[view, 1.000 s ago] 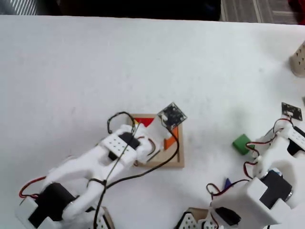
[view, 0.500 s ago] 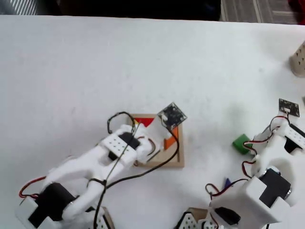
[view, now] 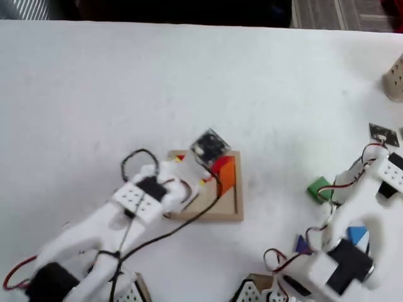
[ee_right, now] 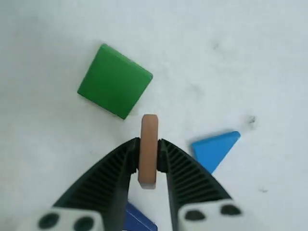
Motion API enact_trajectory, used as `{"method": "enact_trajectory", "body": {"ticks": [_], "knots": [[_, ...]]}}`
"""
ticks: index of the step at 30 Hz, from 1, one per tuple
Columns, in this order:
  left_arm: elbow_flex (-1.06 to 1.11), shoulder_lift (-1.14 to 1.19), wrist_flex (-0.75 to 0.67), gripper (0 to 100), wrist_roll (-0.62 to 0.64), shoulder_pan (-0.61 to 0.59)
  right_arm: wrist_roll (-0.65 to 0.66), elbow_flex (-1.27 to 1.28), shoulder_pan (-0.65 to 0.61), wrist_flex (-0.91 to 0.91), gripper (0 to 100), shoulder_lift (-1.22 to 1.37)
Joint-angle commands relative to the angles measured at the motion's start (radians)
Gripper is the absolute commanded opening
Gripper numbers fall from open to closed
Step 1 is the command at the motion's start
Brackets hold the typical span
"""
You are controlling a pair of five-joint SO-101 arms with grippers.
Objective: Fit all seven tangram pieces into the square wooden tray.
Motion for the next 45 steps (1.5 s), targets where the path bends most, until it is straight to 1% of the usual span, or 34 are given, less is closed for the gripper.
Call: {"method": "enact_trajectory", "body": {"ticks": [1,5,9,14,17,20,23,29,33,39,41,45], "knots": [[0.005,-0.101,0.014,2,-0.008,-0.087,-0.012,0.002,-0.061,0.038,1.7,-0.156],[0.005,-0.102,0.015,2,-0.003,-0.186,-0.044,0.046,-0.196,0.038,1.7,-0.217],[0.005,-0.090,0.038,2,-0.003,-0.257,0.008,0.051,-0.414,0.050,1.7,-0.216],[0.008,-0.090,0.049,2,-0.008,-0.269,0.147,0.048,-0.720,0.068,1.7,-0.196],[0.009,-0.090,0.049,2,-0.009,-0.268,0.245,0.043,-0.857,0.065,1.7,-0.166],[0.011,-0.090,0.049,2,-0.009,-0.268,0.385,0.043,-0.963,0.067,1.7,-0.130],[0.011,-0.090,0.049,2,-0.009,-0.266,0.496,0.038,-1.015,0.059,1.7,-0.099],[0.011,-0.090,0.049,2,-0.009,-0.266,0.690,-0.017,-1.064,0.067,1.7,-0.025],[0.011,-0.090,0.049,2,-0.011,-0.266,0.767,-0.037,-1.125,0.065,1.7,0.048],[0.011,-0.091,0.049,2,-0.011,-0.266,0.760,-0.110,-1.221,0.065,1.9,0.171],[0.011,-0.091,0.049,2,-0.011,-0.266,0.681,-0.155,-1.221,0.065,3.3,0.217],[0.011,-0.091,0.049,2,-0.011,-0.266,0.523,-0.272,-1.171,0.067,14.9,0.291]]}}
